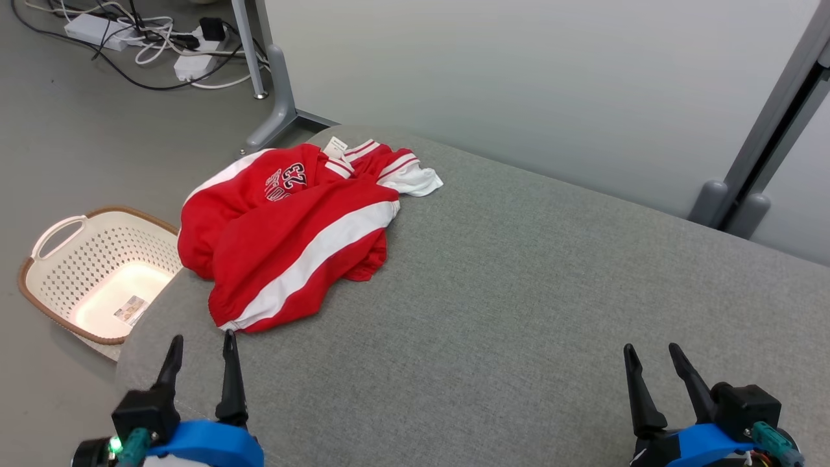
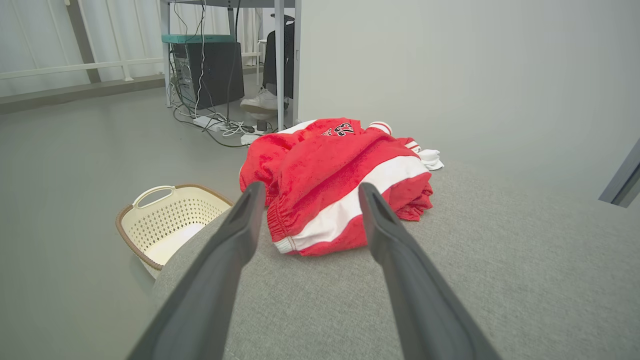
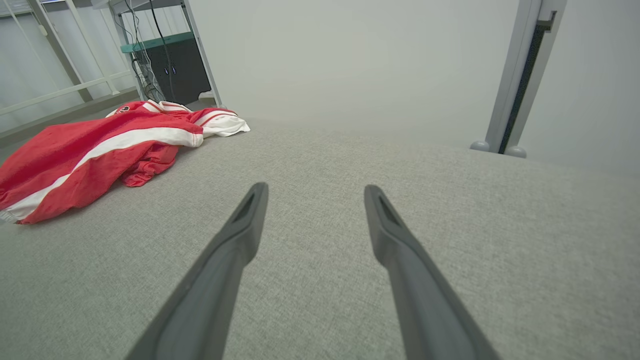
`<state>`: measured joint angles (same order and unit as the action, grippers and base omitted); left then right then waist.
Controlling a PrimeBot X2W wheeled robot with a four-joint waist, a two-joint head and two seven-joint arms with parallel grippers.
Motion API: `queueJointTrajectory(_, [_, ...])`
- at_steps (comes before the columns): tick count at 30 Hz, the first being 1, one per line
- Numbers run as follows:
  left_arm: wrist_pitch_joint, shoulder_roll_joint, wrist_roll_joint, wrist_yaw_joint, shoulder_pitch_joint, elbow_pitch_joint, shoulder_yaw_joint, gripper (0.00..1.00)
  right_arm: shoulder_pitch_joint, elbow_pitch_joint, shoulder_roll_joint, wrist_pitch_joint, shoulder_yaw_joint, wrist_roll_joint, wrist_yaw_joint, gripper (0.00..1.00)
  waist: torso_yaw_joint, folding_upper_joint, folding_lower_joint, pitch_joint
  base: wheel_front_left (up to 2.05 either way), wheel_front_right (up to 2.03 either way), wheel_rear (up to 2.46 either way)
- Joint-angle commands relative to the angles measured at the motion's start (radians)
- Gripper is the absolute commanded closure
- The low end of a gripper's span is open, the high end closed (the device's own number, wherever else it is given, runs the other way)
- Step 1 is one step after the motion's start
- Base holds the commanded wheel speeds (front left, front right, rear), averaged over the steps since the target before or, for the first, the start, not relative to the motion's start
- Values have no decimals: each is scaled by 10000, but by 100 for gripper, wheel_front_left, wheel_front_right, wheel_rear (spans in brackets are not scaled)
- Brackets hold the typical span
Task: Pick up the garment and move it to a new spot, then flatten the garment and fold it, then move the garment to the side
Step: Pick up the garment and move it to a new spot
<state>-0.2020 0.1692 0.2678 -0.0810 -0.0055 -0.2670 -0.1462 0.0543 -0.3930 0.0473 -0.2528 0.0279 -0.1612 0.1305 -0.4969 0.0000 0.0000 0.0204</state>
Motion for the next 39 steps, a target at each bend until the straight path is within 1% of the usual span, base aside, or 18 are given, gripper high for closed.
queueJointTrajectory(1, [96, 9, 74, 36, -229, 138, 34, 0, -4, 25, 56, -57, 7, -3, 5, 0, 21, 0, 0, -30, 0, 0, 0])
queueJointTrajectory(3, [526, 174, 286, 82, -444, 628, 215, 0, 41, 74, 57, -56, 21, 15, 5, 0, 80, 0, 0, -130, 0, 0, 0])
queueJointTrajectory(7, [1625, 735, 712, 196, -997, 1745, 662, 0, 163, 181, 57, -38, 92, 113, 5, 0, 229, 0, 0, -462, 0, 0, 0])
queueJointTrajectory(8, [2208, 1185, 865, 259, -1404, 2103, 951, 0, 259, 279, 57, -1, 120, 198, 5, 0, 340, 0, 0, -709, 0, 0, 0])
queueJointTrajectory(9, [2208, 1185, 865, 259, -1404, 2103, 951, 0, 259, 279, 57, -1, 120, 198, 5, 0, 340, 0, 0, -709, 0, 0, 0])
queueJointTrajectory(12, [3102, 1707, 1323, 422, -2011, 2067, 1339, 0, 393, 399, 57, 60, 109, 338, 5, 0, 599, 0, 0, -1075, 0, 0, 0])
queueJointTrajectory(15, [3868, 2169, 1762, 632, -2578, 1576, 1637, 0, 561, 528, 57, 142, 84, 423, 5, 0, 948, 0, 0, -1464, 0, 0, 0])
queueJointTrajectory(18, [4518, 2490, 2142, 820, -2926, 941, 1820, 0, 729, 715, 59, 243, 4, 546, 5, 0, 1385, 0, 0, -1883, 0, 0, 0])
queueJointTrajectory(21, [4998, 2798, 2358, 880, -3077, 283, 1953, 0, 891, 907, 53, 371, -64, 703, 5, 0, 1890, 0, 0, -2324, 0, 0, 0])
queueJointTrajectory(27, [5504, 3012, 2670, 576, -2981, -1180, 2298, 0, 1070, 1339, 51, 573, 114, 1029, 5, 0, 2750, 0, 0, -3092, 0, 0, 0])
queueJointTrajectory(30, [5656, 3034, 2723, 292, -2905, -1830, 2470, 0, 1096, 1528, 55, 664, 204, 1106, 5, 0, 3088, 0, 0, -3373, 0, 0, 0])
queueJointTrajectory(34, [5952, 2730, 3033, 106, -2846, -2648, 2529, 0, 1140, 1652, 51, 694, 194, 1071, 5, 0, 3437, 0, 0, -3490, 0, 0, 0])
queueJointTrajectory(35, [6092, 2792, 3040, 53, -2822, -2788, 2523, 54, 1145, 1666, 53, 682, 189, 1024, 5, 0, 3504, 0, 0, -3475, 0, 0, 0])
queueJointTrajectory(36, [6221, 2876, 3010, -1, -2812, -2901, 2497, 94, 1150, 1664, 53, 651, 181, 962, 5, 0, 3571, 0, 0, -3430, 0, 0, 0])
queueJointTrajectory(37, [6339, 2903, 3034, 29, -2822, -2948, 2483, 100, 1143, 1642, 52, 631, 150, 901, 5, 0, 3626, 0, 0, -3372, 0, 0, 0])
queueJointTrajectory(39, [6362, 2986, 3107, 94, -2927, -2873, 2540, 100, 1089, 1550, 55, 583, 155, 818, 5, 0, 3694, 0, 0, -3183, 0, 0, 0])
